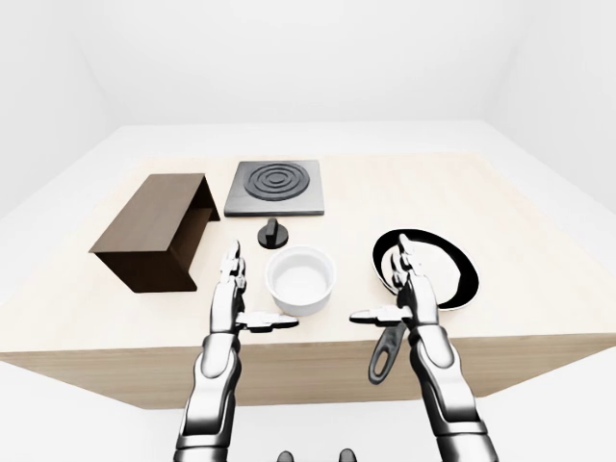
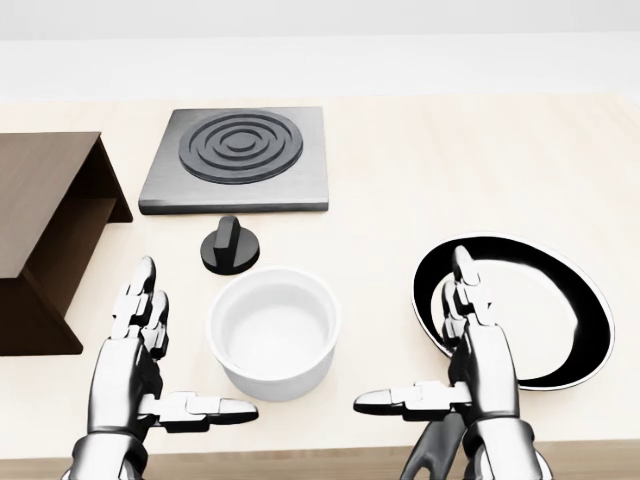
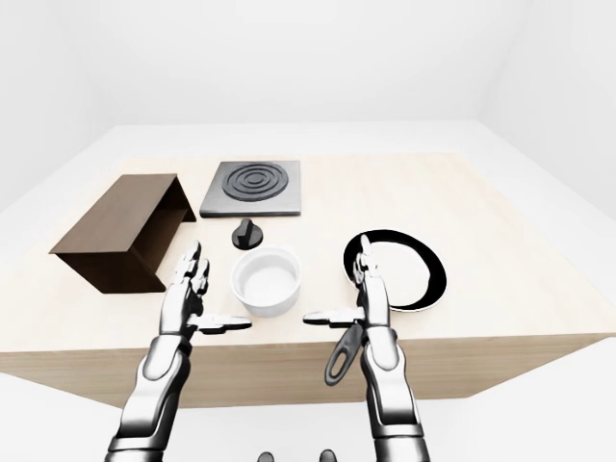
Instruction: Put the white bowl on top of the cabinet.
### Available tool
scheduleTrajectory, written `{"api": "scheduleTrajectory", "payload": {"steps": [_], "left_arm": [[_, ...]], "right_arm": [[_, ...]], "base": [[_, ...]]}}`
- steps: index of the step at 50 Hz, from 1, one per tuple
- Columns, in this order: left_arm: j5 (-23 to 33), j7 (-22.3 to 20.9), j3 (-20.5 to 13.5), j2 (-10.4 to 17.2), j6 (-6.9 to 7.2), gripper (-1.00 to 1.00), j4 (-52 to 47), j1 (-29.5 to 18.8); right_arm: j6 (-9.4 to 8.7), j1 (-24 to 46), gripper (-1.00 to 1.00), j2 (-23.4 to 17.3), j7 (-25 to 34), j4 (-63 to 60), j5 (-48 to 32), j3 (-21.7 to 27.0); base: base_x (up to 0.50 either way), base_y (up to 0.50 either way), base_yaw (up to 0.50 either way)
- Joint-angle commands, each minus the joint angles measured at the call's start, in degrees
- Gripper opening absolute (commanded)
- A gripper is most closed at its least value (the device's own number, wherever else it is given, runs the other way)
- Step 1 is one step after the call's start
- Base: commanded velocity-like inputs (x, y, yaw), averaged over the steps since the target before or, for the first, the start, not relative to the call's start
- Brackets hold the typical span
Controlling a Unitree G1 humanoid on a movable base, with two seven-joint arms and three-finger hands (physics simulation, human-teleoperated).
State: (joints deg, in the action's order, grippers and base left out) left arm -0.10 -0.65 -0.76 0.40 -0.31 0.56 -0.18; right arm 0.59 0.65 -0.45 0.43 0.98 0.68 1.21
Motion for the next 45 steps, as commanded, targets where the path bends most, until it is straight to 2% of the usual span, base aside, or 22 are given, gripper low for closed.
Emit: {"api": "scheduleTrajectory", "payload": {"steps": [1, 4, 13, 21, 45], "left_arm": [[0.85, -0.19, -0.96, 0.55, -1.20, 1.00, 1.33, -0.30], [0.93, -0.29, -0.83, 0.55, -1.19, 1.00, 1.53, -0.38], [1.52, -0.34, -0.60, 0.53, -1.61, 1.00, 2.53, -0.71], [1.39, -0.36, -0.80, 0.58, -1.09, 1.00, 1.42, -0.27], [1.50, -0.21, -0.75, 0.54, -1.15, 1.00, 1.97, -0.63]], "right_arm": [[1.12, 1.10, 1.00, -0.93, 1.32, 1.84, 1.76, 1.71], [1.45, 0.87, 1.00, -0.89, 1.46, 1.52, 2.03, 1.78], [4.28, 0.37, 1.00, -0.76, -0.06, 2.09, -0.43, 1.26], [4.25, 0.02, 1.00, -0.79, -0.04, 1.21, -0.42, 1.44], [4.41, -1.31, 1.00, -0.60, -0.56, -0.95, -1.02, 1.36]], "base": [[0.00, 0.00, 0.00], [0.00, 0.00, 0.00], [0.00, 0.00, 0.00], [0.00, 0.04, 0.00], [0.00, 0.18, 0.00]]}}
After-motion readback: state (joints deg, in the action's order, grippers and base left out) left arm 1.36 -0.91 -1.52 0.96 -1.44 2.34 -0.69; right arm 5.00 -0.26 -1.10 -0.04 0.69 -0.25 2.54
